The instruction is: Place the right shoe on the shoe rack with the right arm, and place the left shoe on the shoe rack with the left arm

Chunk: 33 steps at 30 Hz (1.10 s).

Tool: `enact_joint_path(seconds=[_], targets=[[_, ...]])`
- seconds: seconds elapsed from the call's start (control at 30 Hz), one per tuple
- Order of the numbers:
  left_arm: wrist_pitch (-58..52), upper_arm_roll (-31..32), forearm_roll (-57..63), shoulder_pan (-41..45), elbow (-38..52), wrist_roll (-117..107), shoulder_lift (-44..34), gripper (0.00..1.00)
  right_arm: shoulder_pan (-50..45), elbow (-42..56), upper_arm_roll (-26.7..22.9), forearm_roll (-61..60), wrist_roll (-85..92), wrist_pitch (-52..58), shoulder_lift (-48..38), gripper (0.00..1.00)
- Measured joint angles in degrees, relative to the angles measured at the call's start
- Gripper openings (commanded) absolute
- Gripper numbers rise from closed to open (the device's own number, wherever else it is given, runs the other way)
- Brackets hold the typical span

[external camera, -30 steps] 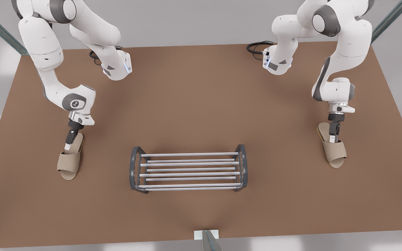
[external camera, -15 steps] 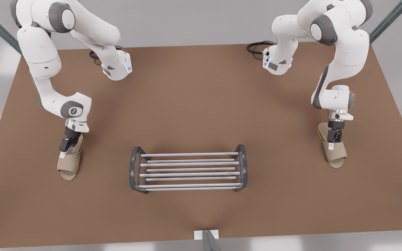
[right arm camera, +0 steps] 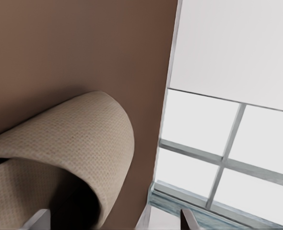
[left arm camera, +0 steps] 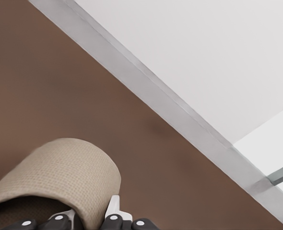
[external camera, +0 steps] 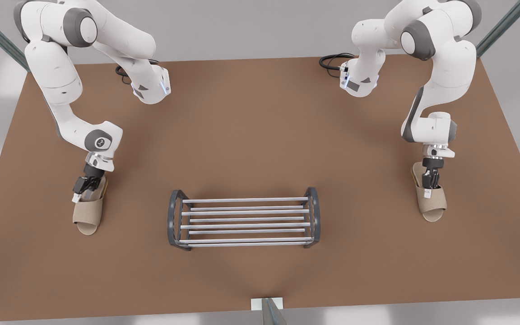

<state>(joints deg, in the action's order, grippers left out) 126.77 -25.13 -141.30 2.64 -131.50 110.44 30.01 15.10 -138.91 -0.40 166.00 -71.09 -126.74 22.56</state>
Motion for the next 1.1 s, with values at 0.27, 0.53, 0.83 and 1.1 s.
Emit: enact_joint_path(seconds=[0.27,0.53,0.83,1.1], targets=[[4.4,4.0,0.3,0.2,5.6,-0.1,-4.0,0.27,0.0,0.4,0.0,0.0,-1.1,1.0,0.4,0.73],[34.3,26.3,0.3,0.4,25.6,-2.0,-9.8,0.25,0.0,1.0,0.0,0.0,-2.4,1.3,1.5,0.72],[64.5,41.2,0.1,11.2,33.0,-11.5,-18.1,0.25,-0.3,3.3,0.0,0.0,-4.9,1.3,4.1,0.66],[71.2,41.4,-0.1,25.2,45.7,-23.7,-13.3,0.25,-0.3,3.7,0.0,0.0,-6.8,1.3,4.4,0.44]])
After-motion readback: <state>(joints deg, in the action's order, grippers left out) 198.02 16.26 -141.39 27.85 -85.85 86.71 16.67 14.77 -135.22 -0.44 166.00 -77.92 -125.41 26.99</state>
